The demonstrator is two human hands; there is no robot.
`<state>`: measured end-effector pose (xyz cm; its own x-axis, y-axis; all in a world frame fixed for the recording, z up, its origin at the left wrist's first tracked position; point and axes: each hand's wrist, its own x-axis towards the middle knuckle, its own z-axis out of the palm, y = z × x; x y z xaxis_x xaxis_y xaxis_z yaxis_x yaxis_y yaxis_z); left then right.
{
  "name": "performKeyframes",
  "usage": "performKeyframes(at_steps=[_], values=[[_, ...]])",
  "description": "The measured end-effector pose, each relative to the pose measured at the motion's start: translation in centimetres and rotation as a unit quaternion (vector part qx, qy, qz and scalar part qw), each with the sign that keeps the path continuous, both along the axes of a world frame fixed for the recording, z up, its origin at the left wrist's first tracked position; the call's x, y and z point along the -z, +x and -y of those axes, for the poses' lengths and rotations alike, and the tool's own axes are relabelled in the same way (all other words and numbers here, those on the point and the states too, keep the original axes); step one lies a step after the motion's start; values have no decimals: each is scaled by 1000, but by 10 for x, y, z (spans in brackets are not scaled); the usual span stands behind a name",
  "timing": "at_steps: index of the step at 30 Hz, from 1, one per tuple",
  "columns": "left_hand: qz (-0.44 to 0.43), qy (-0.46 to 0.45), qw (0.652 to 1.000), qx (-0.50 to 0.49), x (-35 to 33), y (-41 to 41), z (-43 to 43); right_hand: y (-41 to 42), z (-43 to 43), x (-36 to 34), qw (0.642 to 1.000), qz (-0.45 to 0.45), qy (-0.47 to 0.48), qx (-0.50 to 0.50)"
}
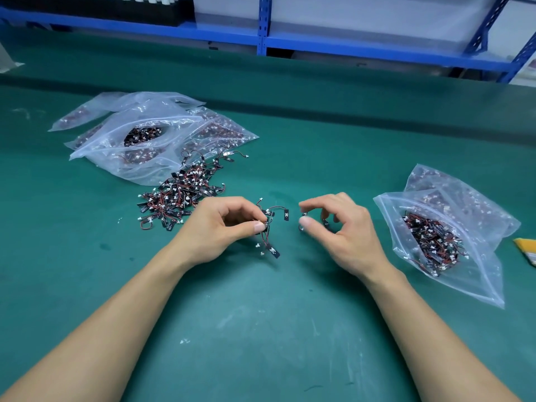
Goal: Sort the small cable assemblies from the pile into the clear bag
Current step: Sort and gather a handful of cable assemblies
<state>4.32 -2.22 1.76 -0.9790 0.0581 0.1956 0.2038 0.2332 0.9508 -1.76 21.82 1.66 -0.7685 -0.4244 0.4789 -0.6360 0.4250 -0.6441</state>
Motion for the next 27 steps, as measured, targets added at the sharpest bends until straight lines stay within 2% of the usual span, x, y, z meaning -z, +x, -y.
performKeyframes(at_steps=[3, 6, 14, 21, 27], values=[[6, 30, 1000, 5, 0, 0, -5, 13, 12, 0, 998, 29, 6, -61], [6, 41, 999, 19, 0, 1, -7, 19, 22, 5, 995, 49, 9, -82], [38, 90, 994, 38, 2, 1, -6, 17, 22, 10, 988, 120, -50, -81], [45, 80, 994, 58, 2, 0, -5, 19, 23, 7, 986, 128, -48, -97], [40, 74, 996, 16, -2, -2, 7, 15, 20, 5, 986, 134, -68, -75]])
